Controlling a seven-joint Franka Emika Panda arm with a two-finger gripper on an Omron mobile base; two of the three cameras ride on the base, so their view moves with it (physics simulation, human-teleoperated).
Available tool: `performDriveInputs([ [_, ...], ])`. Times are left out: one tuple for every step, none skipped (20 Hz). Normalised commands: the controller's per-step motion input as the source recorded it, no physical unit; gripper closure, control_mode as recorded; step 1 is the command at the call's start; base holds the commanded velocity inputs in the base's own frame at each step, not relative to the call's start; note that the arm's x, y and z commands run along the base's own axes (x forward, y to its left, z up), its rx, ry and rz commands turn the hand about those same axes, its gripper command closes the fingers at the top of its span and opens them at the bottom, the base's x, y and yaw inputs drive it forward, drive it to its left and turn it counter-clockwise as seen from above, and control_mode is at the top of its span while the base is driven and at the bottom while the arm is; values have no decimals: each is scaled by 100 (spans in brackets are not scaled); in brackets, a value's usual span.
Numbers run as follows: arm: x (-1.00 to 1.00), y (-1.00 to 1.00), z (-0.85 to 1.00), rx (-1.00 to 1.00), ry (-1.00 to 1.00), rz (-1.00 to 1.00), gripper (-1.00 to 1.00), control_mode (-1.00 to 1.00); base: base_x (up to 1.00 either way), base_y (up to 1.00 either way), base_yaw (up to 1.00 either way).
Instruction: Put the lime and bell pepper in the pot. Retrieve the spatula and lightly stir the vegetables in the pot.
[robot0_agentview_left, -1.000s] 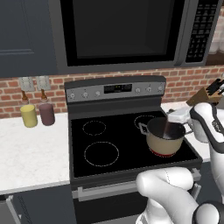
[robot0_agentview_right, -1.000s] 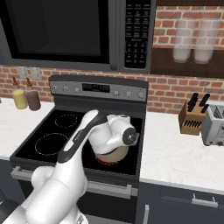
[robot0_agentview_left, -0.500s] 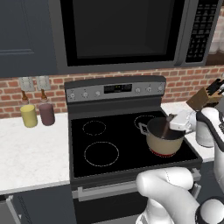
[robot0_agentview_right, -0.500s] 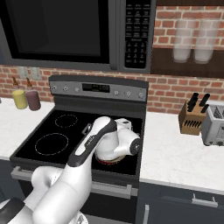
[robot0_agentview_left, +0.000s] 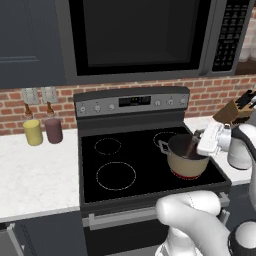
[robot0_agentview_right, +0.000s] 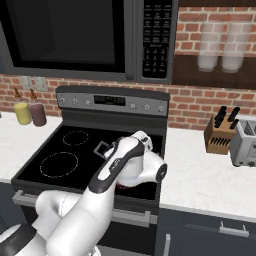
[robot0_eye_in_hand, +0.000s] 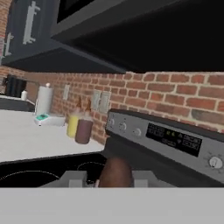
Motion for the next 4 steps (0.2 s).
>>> performDriveInputs([
  [0,0,0,-33,-18,0,100,-100,0,0,0],
  [0,0,0,-33,-12,0,100,-100,0,0,0],
  [0,0,2,-33,-8,0,100,-100,0,0,0],
  [0,0,6,-35,-5,0,100,-100,0,0,0],
])
